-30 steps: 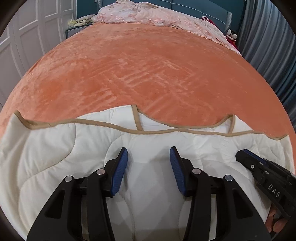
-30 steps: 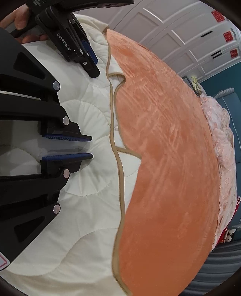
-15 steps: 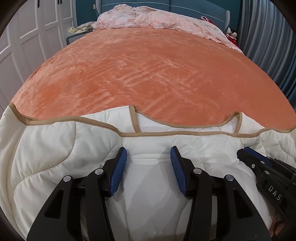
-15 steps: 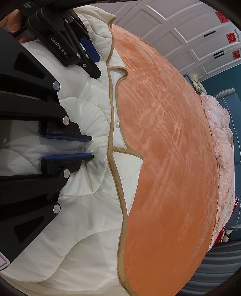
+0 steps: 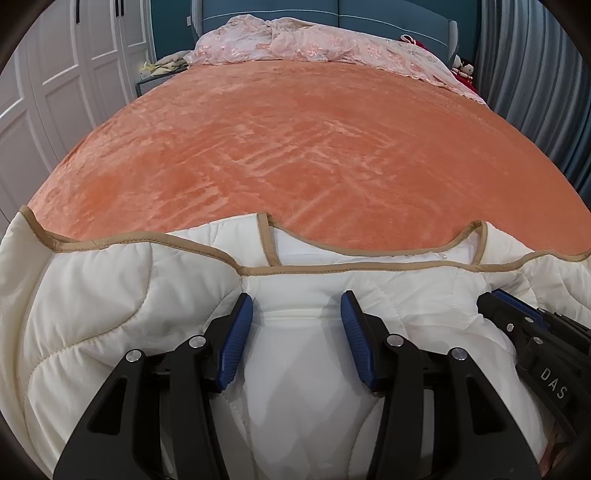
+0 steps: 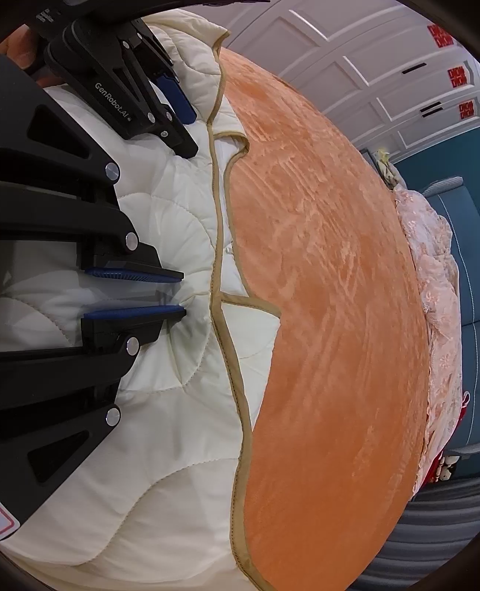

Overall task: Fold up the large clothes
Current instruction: 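Release the jacket and press the fold flat with both tools, then grasp the folded jacket edge with both tools side by side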

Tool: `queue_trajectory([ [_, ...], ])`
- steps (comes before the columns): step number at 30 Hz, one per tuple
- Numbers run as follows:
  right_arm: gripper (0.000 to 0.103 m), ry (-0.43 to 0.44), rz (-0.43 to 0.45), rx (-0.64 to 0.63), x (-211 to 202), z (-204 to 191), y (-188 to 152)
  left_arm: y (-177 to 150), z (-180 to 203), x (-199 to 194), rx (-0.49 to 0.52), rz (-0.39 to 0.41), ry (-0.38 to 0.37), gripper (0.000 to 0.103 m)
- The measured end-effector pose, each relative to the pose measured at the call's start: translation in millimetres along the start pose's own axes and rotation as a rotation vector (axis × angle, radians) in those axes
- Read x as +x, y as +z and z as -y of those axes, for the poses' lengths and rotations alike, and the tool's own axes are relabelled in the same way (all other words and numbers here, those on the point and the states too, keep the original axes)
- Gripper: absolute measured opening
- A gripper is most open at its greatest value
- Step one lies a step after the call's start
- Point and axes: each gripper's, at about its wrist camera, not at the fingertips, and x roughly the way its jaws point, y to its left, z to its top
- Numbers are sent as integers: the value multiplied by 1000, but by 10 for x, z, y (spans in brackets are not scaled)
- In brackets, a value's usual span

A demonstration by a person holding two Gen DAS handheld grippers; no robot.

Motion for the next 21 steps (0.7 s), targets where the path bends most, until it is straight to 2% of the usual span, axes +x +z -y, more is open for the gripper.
queue_trajectory([
  [5,10,34,32,54,-212,93,60,28,-34,-47,-17,-7,-27,48],
  [8,17,12,112,120,-606,345,118,118,-250,-237,-93,-13,-97,48],
  [10,20,-13,137,148,-811,559,139,169,-476,-405,-140,-2,-96,48],
  [11,24,-34,147,165,-913,708,141,194,-594,-473,-159,0,-91,48],
  [13,51,-92,161,209,-1048,1000,131,230,-918,-620,-215,11,-66,51],
  [14,53,-97,166,226,-1075,1091,120,242,-1035,-660,-237,14,-53,54],
  [15,54,-102,158,251,-1078,1198,115,249,-1240,-710,-280,20,-44,63],
  [16,55,-102,138,276,-1055,1285,113,252,-1361,-729,-312,19,-44,66],
  [19,55,-33,69,336,-895,1425,84,238,-1702,-680,-424,-21,-90,66],
  [20,51,-23,55,341,-836,1419,76,233,-1755,-653,-446,-31,-89,66],
  [21,35,-20,51,334,-809,1391,62,226,-1785,-616,-460,-36,-81,65],
])
